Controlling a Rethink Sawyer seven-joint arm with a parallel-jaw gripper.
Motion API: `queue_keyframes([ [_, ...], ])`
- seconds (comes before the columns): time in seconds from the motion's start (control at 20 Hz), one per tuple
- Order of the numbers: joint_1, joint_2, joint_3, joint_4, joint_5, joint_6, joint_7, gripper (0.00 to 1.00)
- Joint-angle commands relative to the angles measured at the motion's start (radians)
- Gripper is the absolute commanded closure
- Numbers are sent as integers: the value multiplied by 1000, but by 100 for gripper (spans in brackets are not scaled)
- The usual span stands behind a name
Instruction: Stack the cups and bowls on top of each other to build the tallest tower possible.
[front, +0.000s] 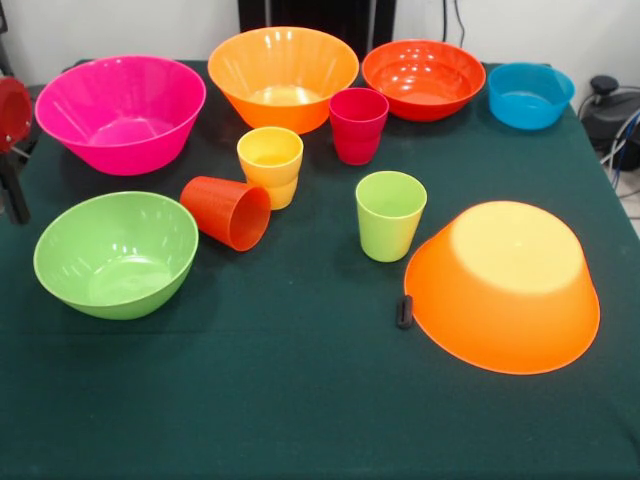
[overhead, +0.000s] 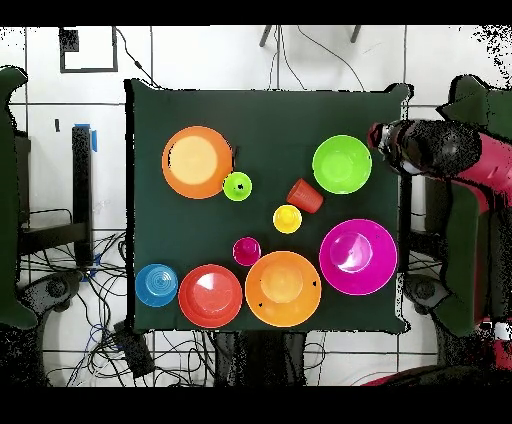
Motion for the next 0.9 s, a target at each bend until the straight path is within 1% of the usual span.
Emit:
queue_keyframes([
  [0.05,3,137,22,-57,-53,36,-263,0],
  [0.2,-10,169,37,-70,-49,27,-289,0],
  [0.4,-24,205,60,-92,-41,41,-324,0],
  [0.7,-35,216,76,-95,-42,52,-339,0],
  [0.75,-41,208,77,-78,-40,49,-336,0],
  [0.9,-41,210,79,-84,-42,58,-335,0],
])
